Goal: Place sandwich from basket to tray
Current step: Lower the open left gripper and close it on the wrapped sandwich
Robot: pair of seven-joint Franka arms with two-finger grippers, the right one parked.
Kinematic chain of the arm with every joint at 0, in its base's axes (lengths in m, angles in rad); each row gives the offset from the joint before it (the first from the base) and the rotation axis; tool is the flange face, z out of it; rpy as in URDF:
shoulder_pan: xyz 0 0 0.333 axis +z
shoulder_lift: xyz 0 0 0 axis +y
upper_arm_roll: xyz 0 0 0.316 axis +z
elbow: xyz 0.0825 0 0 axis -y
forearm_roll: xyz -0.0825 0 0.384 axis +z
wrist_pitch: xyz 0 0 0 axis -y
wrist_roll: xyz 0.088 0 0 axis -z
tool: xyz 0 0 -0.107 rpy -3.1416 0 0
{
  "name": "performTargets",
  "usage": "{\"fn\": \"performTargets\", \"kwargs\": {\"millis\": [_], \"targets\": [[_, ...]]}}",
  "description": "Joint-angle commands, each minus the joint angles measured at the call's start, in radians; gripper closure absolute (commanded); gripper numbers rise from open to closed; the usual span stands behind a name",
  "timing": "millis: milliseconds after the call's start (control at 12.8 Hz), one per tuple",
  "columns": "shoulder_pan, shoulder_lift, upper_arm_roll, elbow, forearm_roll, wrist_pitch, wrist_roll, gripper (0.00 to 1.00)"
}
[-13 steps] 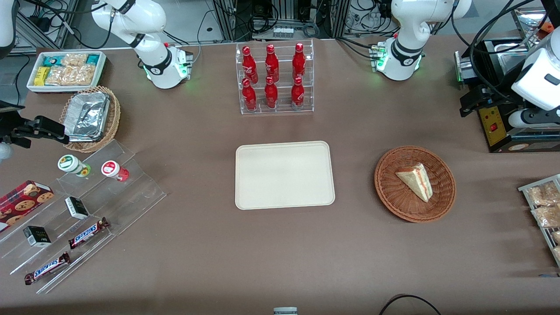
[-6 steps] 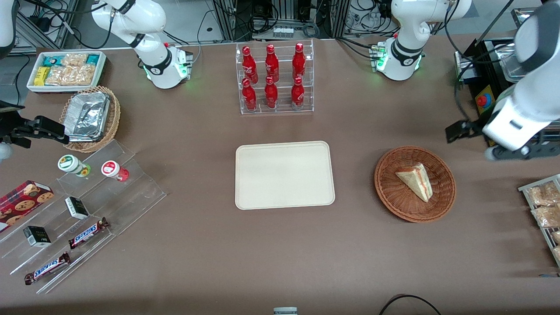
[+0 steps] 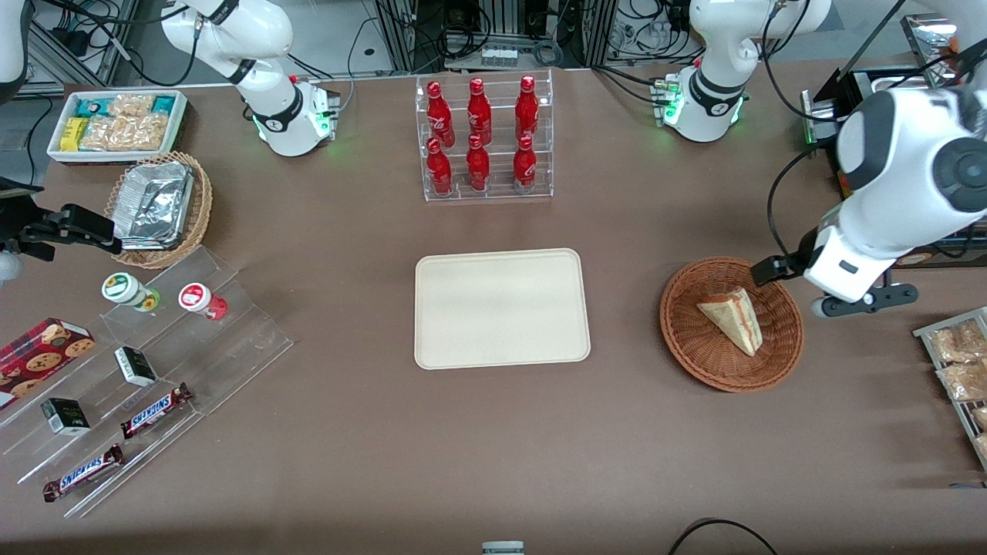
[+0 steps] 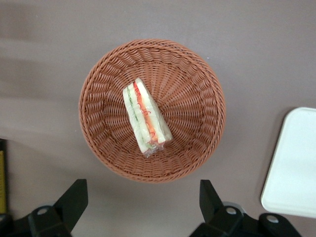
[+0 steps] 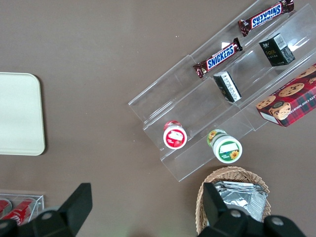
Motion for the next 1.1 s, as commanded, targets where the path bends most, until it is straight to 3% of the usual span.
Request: {"fn": "performTargets", "kwargs": {"millis": [0, 235, 1017], "targets": [[-0.001, -0.065, -0.001, -0.175, 0.016, 0.149, -0.099, 0.0], [-0.003, -0.062, 0.001, -0.294, 0.016, 0.309, -0.184, 0.0], [0.0, 0.085, 0.016, -0.394, 0.021, 0.593, -0.196, 0.0]]}}
